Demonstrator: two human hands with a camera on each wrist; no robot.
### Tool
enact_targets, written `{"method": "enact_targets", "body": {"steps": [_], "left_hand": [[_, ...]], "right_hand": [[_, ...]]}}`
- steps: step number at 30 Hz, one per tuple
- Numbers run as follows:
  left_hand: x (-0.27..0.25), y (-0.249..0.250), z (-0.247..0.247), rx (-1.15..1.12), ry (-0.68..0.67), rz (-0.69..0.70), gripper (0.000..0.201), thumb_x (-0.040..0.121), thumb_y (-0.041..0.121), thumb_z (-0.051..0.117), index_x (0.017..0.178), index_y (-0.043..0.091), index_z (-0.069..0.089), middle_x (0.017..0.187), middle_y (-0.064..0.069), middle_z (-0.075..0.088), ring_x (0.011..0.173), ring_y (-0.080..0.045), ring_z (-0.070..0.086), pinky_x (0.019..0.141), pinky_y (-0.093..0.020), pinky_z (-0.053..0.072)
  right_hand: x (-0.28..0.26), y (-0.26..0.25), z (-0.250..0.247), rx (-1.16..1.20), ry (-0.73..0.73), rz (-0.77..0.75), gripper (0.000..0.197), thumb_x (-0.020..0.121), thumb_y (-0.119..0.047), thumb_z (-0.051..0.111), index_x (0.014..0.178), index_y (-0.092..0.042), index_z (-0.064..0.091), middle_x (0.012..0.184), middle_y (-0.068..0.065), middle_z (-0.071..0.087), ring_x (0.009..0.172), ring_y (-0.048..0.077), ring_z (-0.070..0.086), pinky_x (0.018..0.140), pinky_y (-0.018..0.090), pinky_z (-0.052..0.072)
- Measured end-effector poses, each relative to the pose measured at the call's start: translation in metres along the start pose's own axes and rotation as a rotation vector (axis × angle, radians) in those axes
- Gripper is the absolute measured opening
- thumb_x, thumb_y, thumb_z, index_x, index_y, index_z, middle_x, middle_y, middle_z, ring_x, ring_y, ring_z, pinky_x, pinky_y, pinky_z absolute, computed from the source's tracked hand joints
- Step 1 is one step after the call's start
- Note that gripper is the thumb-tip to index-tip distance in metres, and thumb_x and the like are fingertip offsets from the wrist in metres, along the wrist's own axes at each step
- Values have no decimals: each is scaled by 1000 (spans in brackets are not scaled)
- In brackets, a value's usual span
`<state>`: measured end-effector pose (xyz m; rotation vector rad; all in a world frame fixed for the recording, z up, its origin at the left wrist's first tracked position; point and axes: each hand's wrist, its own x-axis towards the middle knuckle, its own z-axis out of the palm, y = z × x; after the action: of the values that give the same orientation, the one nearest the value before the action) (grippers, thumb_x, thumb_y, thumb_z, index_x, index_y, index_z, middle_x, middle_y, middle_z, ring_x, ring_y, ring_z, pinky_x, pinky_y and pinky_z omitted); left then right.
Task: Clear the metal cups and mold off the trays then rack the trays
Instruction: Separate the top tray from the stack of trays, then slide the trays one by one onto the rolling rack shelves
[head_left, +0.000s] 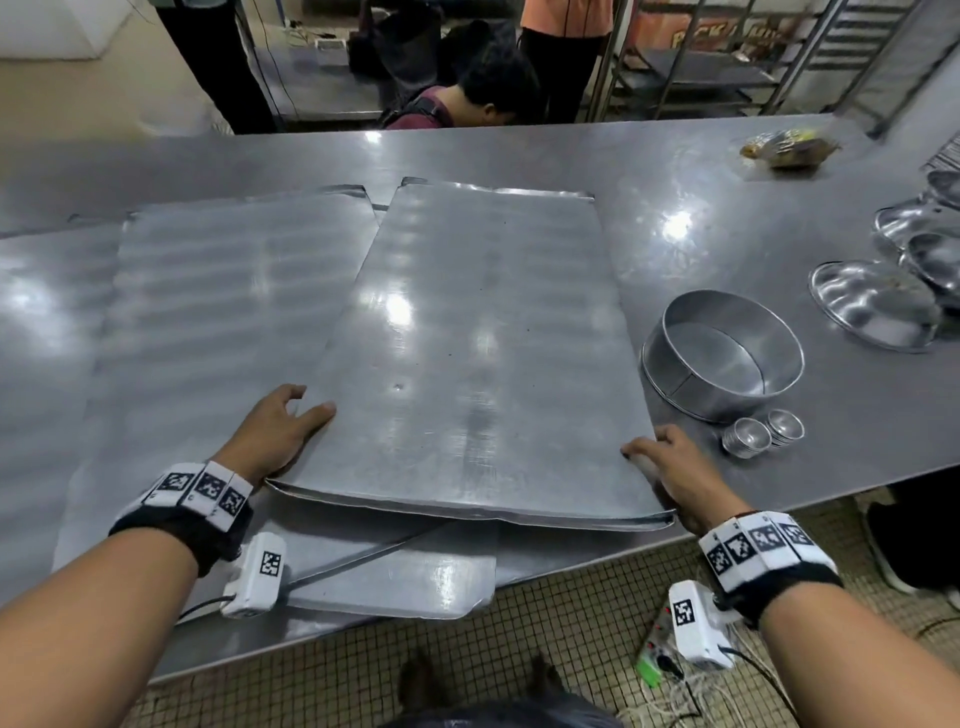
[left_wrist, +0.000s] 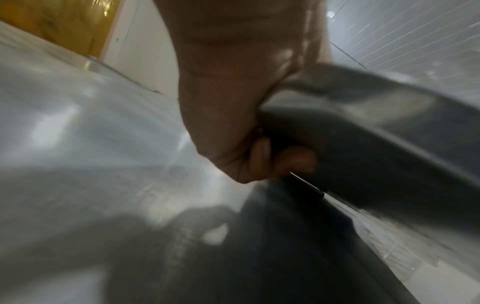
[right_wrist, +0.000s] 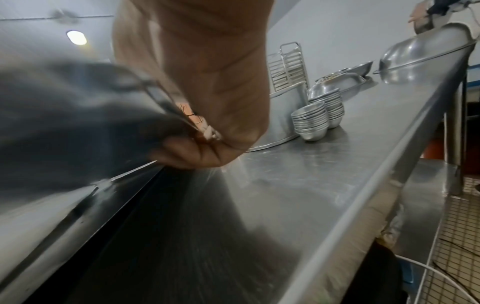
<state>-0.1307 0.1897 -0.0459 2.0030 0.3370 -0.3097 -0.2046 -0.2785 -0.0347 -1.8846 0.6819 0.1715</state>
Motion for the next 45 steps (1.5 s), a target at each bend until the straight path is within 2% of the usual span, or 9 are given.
{"method": "enact_targets", "body": {"steps": [6, 8, 11, 16, 23, 30, 36, 40, 45], "left_hand": [[-25, -10, 4, -115, -19, -33, 15, 91, 19, 72, 96, 14, 59, 85, -14, 63, 58, -22, 63, 52, -25, 48], [-34, -14, 11, -125, -25, -52, 12, 95, 16, 65, 84, 19, 61, 87, -13, 54, 64, -23, 52, 55, -24, 40], [-53, -10, 35, -15, 83, -19, 19, 106, 22, 50, 112, 13, 65, 119, -3, 59, 104, -22, 56, 86, -19, 36], [-81, 10, 70, 32, 213, 65, 16, 98, 25, 65, 97, 9, 63, 84, 6, 65, 75, -8, 61, 57, -12, 43], [-116, 9, 89, -59, 351, 89, 64, 81, 59, 71, 91, -4, 61, 77, -7, 64, 70, -24, 60, 66, -34, 47], [-177, 50, 79, -90, 625, 126, 22, 95, 18, 67, 77, 23, 56, 65, 14, 59, 64, 0, 62, 56, -6, 42], [-247, 57, 2, -75, 883, 146, 28, 97, 16, 64, 72, 15, 52, 58, 12, 59, 60, 15, 58, 57, -6, 39], [-310, 36, -74, -167, 1039, 138, 6, 95, 31, 68, 97, 29, 63, 94, 6, 74, 84, -13, 69, 79, -34, 54], [-396, 5, -147, -218, 1260, 82, 13, 94, 28, 71, 95, 25, 58, 92, -1, 73, 78, -18, 68, 74, -38, 54]], "right_hand": [[11, 7, -14, -179, 33, -120, 48, 95, -52, 54, 91, -6, 67, 93, 12, 70, 86, 29, 62, 77, 40, 44], [12, 15, -21, -193, 11, -160, 36, 97, -47, 56, 95, -11, 61, 94, 2, 67, 91, 25, 61, 76, 36, 42], [14, 23, -32, -196, -31, -203, 32, 97, -48, 56, 108, -18, 57, 105, -2, 66, 98, 20, 62, 85, 36, 46], [24, 29, -57, -166, -32, -227, 34, 93, -48, 63, 101, -16, 60, 95, -1, 69, 89, 19, 66, 76, 37, 52], [44, 24, -84, -126, -90, -341, 32, 92, -35, 69, 103, -5, 66, 93, 3, 72, 82, 15, 68, 59, 24, 46], [48, -51, -72, -184, -153, -608, 26, 96, -30, 64, 99, -4, 61, 89, 1, 63, 82, 19, 58, 69, 21, 36], [16, -157, 0, -76, -367, -823, 35, 94, -38, 65, 110, -7, 60, 89, 0, 62, 80, 15, 57, 78, 31, 41], [-27, -212, 70, 61, -555, -890, 59, 74, -70, 69, 101, -18, 66, 84, 4, 76, 78, 24, 74, 72, 43, 60], [-103, -251, 170, 124, -763, -991, 40, 84, -54, 71, 100, -17, 68, 82, 5, 77, 72, 25, 73, 68, 38, 59]]}}
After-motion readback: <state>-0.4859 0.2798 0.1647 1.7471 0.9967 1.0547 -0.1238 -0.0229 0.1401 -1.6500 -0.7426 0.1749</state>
